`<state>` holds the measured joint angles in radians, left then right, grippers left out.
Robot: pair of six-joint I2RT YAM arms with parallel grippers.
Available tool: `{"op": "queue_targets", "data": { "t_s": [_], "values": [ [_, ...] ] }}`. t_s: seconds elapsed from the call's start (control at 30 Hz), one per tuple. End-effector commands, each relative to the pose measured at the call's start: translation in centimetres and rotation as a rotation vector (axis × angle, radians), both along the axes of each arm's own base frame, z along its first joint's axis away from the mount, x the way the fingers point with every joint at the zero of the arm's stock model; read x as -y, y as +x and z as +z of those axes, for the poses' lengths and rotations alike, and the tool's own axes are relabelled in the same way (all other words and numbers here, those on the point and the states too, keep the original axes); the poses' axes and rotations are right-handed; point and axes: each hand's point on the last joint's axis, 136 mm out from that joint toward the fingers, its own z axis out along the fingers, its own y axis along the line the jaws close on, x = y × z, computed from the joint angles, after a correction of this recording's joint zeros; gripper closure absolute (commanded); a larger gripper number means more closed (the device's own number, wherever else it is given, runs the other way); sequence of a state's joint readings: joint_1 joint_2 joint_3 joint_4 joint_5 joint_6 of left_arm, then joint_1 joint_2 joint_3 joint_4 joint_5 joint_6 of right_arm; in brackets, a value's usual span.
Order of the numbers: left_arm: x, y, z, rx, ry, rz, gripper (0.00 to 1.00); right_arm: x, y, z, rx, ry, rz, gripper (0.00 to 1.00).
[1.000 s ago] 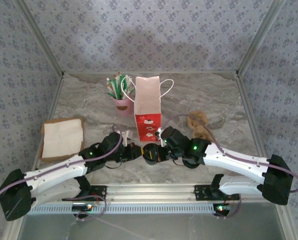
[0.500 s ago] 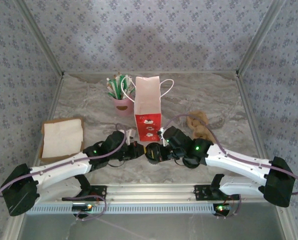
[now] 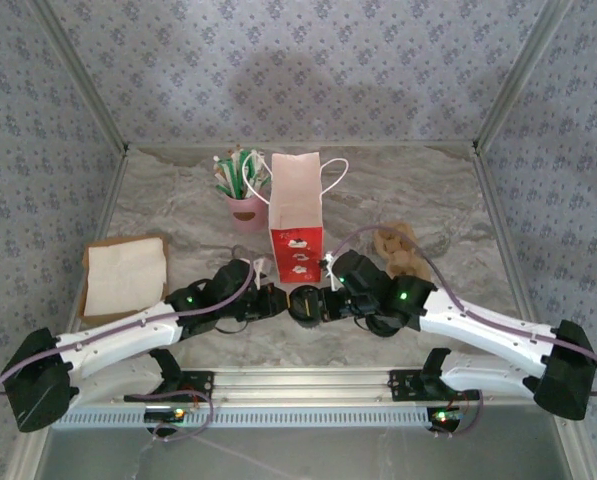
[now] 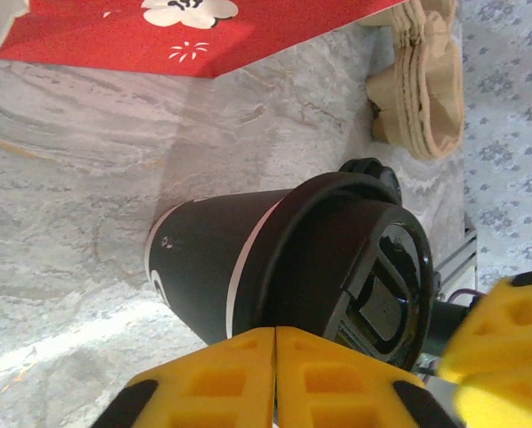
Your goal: Pack the takeout coffee
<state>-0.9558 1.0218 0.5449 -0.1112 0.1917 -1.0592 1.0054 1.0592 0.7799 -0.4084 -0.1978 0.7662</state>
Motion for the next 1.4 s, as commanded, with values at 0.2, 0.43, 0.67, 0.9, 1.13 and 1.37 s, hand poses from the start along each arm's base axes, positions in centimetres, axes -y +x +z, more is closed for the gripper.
{"op": "queue_targets", "data": {
  "t_s": [0.2,0.43,0.67,0.9,1.13,1.37],
  "values": [
    [-0.2,0.4,4.1,0.090,-0.001,-0.012,0.63,2.7,-0.3,3.0,0.062,-0.023,-0.005,0.71],
    [0.0,0.5,7.8,0.165,-0.023,-0.037,0.39,6.3,-0.4,5.1,0.124,-0.061,-0.048,0.48],
    [-1.3,0.0,11.0,0.262,0.027,-0.039,0.19,10.2,-0.9,6.6,0.194,-0.101,-0.114,0.22],
    [-3.4,-1.0,13.2,0.344,0.116,-0.033,0.12,13.7,-1.7,8.0,0.239,-0.133,-0.173,0.01],
    [-5.2,0.1,13.6,0.416,0.211,0.001,0.09,15.5,-1.4,7.1,0.243,-0.204,-0.227,0.00],
    [-4.2,3.6,12.1,0.350,0.275,-0.008,0.08,18.7,1.3,6.1,0.258,-0.344,-0.430,0.00]
  ]
}}
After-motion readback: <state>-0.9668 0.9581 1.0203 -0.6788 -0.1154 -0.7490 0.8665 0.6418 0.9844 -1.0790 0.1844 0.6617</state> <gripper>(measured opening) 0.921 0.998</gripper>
